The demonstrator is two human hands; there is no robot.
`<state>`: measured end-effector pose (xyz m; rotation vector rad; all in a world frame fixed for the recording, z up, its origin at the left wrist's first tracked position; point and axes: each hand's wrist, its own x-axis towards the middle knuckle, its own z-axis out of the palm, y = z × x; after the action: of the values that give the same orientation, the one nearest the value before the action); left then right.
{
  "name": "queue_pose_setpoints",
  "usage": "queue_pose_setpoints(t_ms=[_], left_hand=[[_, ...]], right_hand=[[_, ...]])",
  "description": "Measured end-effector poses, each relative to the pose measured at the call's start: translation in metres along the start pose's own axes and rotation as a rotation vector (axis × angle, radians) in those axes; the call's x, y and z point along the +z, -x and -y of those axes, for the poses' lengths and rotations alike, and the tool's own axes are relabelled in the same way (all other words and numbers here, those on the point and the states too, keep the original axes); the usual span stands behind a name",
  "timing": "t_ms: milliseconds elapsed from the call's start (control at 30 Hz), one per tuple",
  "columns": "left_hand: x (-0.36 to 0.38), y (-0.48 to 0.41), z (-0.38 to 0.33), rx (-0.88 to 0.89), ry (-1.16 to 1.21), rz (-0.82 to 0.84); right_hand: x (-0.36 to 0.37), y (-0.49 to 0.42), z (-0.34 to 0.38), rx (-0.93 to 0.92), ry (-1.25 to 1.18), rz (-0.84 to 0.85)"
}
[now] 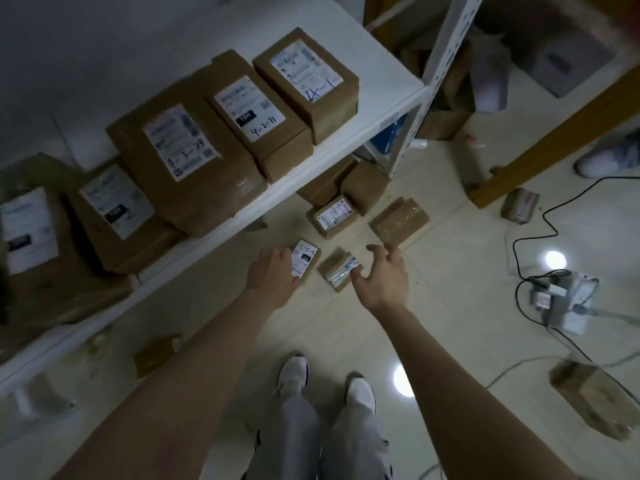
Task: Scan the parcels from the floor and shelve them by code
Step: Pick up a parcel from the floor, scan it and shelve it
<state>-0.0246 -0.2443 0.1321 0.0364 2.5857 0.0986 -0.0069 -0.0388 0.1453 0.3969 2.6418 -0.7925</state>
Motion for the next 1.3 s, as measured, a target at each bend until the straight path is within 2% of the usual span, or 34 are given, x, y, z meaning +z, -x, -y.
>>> queue_pose_setpoints(t_ms=[133, 400, 600, 800, 1000, 1167, 1300], left_hand=[[0.075, -0.060, 0.008, -0.041, -0.039, 0.042], [0.217, -0.177, 0.027, -0.141, -0.051, 0.033], [0.296, -0.238, 0.031, -0.260, 0.126, -0.004], [0.340, -0.268, 0.037, -0.392, 0.412, -0.053], [0.296, -0.221, 0.019, -0.303, 0.390, -0.076], [0.188, -0.161, -0.019, -0.191, 0.389, -0.142], [0.085, -0.101, -0.048, 0.044, 0.291, -0.158]], right_hand=[[0.062, -0.045, -0.029, 0.007, 0.044, 0.092], [0.191, -0.132, -0.095, -0.011, 0.011, 0.136], [0.258, -0.167, -0.151, -0.020, -0.045, 0.124], [0.279, -0.184, -0.178, -0.040, -0.073, 0.041], [0.241, -0.157, -0.160, -0.008, -0.092, 0.077], [0.152, -0.103, -0.116, -0.007, -0.040, 0.077], [0.059, -0.061, -0.076, -0.008, -0.013, 0.024]])
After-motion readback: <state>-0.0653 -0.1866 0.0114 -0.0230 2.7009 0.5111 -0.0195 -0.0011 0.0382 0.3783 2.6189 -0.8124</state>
